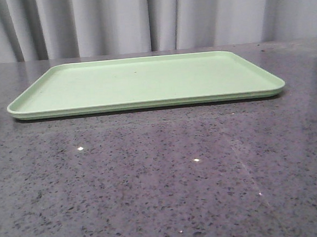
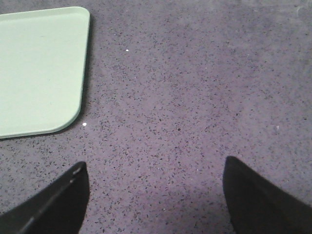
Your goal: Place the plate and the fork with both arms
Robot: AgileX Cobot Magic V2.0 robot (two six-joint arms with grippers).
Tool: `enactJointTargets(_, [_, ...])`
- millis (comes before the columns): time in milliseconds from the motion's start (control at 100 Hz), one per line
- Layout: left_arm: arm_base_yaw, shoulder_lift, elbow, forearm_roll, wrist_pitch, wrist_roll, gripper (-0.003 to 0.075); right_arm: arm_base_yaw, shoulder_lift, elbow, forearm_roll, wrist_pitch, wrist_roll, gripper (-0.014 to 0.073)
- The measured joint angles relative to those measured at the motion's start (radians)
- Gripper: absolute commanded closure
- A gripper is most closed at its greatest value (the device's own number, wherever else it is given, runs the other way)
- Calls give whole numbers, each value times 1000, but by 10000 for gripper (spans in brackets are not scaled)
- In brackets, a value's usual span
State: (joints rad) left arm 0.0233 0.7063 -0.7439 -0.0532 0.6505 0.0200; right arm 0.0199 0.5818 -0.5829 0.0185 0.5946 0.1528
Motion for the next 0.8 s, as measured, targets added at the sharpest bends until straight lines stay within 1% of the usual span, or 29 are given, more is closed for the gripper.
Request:
enactJointTargets(150, [109, 0, -42, 53, 90, -20, 248, 0, 0, 0, 0, 0, 0, 24])
enactJointTargets(270, [184, 7, -66, 92, 136, -20, 248, 0, 0, 0, 0, 0, 0, 24])
enactJointTargets(440, [226, 74, -74, 160, 177, -20, 248, 9, 0, 0, 1, 0, 0, 24])
enactJointTargets(560, [254, 150, -82, 161, 195, -20, 248, 30, 0, 0, 1, 0, 0, 24])
enactJointTargets(720, [270, 249, -93, 161, 190, -25, 248, 33, 0, 0, 1, 0, 0, 24])
enactJointTargets(800, [276, 295, -93, 135, 188, -25, 248, 33, 0, 0, 1, 0, 0, 24])
